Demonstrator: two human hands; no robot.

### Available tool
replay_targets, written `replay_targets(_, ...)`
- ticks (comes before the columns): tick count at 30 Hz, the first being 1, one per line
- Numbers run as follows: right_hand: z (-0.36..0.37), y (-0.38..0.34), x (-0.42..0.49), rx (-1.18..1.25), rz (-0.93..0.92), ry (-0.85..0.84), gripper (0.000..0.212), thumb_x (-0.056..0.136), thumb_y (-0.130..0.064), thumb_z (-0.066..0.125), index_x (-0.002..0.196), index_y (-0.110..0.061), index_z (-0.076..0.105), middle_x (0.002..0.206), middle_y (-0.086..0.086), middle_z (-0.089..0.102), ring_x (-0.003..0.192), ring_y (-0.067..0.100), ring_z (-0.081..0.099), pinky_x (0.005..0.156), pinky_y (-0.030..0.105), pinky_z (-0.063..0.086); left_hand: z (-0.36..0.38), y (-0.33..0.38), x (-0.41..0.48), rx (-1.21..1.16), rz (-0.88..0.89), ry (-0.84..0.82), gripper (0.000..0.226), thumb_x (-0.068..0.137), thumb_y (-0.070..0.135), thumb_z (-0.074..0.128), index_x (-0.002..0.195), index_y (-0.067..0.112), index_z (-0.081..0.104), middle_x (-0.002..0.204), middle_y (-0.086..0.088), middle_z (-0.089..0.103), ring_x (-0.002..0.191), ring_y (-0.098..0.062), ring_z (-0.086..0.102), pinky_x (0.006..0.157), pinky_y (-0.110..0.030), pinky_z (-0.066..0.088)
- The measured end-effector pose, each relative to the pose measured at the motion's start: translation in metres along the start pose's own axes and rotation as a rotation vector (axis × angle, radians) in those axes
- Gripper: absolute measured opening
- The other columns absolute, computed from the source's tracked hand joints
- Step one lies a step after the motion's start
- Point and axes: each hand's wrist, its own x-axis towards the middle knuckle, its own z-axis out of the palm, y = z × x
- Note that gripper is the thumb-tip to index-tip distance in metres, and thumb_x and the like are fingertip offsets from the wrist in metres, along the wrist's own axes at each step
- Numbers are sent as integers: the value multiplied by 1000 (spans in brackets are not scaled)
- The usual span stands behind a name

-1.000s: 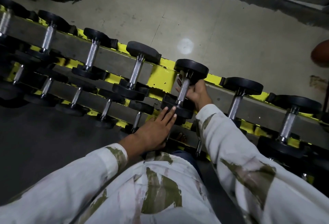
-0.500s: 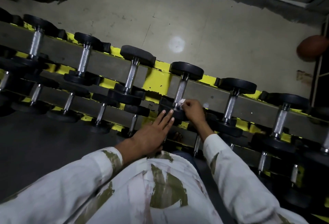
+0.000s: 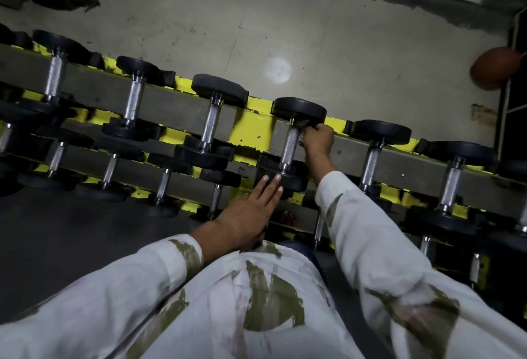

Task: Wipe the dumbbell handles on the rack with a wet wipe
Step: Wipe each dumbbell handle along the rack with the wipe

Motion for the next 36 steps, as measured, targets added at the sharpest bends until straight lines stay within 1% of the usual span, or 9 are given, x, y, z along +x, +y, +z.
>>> replay_targets(4, -11, 8, -45, -148, -42, -98, 20, 88, -11, 60, 71, -14, 70, 76, 6, 68, 75, 20, 62, 66, 25, 42, 3, 0, 4, 6, -6, -4, 96, 101, 35, 55, 161, 2, -12, 165, -20, -30, 156, -40, -15, 112, -47, 45)
replay_targets(10, -32, 43, -81, -353, -173, -254, 24, 92, -17, 63, 68, -19, 66, 74, 3, 70, 75, 18, 65, 65, 29, 46, -7, 7, 7, -4, -10, 68, 93, 97, 38, 58, 160, -4, 5, 167, -28, 3, 153, -44, 13, 123, -49, 27)
replay_targets(16, -69, 25, -86, -247, -275, -355, 25, 88, -11, 68, 64, -20, 67, 67, -8, 66, 67, 6, 58, 69, 30, 47, -12, 4, 11, -39, 73, 246, 84, 92, 34, 57, 159, -3, 20, 154, -23, 30, 145, -38, 31, 121, -47, 30)
replay_targets(20, -106, 29, -89, -156, -264, -239, 14, 92, -13, 65, 93, -17, 78, 78, -13, 68, 70, 2, 60, 69, 25, 48, -14, 20, 23, -21, 176, 258, 85, 92, 35, 60, 159, 0, 23, 159, -22, 29, 149, -38, 27, 123, -48, 28)
replay_targets(23, -141, 33, -86, -151, -258, -176, 19, 96, -15, 62, 107, -13, 77, 90, -3, 74, 78, 13, 69, 70, 28, 54, -16, 39, 36, -13, 237, 256, 87, 92, 35, 64, 159, 1, 22, 162, -22, 26, 152, -38, 22, 125, -47, 25)
replay_targets(26, -174, 38, -70, -218, -307, -102, 19, 95, -16, 63, 107, -11, 77, 102, 4, 76, 93, 19, 71, 87, 38, 57, -17, 62, 50, 8, 277, 244, 91, 90, 37, 68, 159, 2, 21, 163, -23, 24, 152, -39, 21, 124, -48, 27)
replay_targets(31, -213, 43, -43, -321, -479, -25, 8, 89, -23, 68, 92, -22, 76, 91, -3, 75, 82, 14, 69, 74, 32, 56, -17, 102, 79, 17, 267, 257, 94, 93, 36, 67, 163, 6, 12, 170, -19, 6, 158, -36, 7, 127, -44, 22)
replay_targets(34, -227, 52, -31, -563, -757, -168, 11, 87, -22, 67, 93, -19, 75, 101, 1, 75, 92, 18, 68, 76, 27, 50, -16, 129, 95, 4, 222, 221, 99, 95, 38, 66, 164, 8, 2, 172, -16, -6, 159, -33, -4, 126, -44, 19)
replay_targets(36, -232, 64, -22, -809, -811, -352, 13, 84, -23, 68, 96, -21, 74, 105, 0, 75, 98, 21, 69, 83, 34, 56, -14, 144, 101, 2, 171, 183, 98, 97, 38, 63, 164, 9, -2, 172, -14, -10, 159, -31, -6, 127, -45, 18)
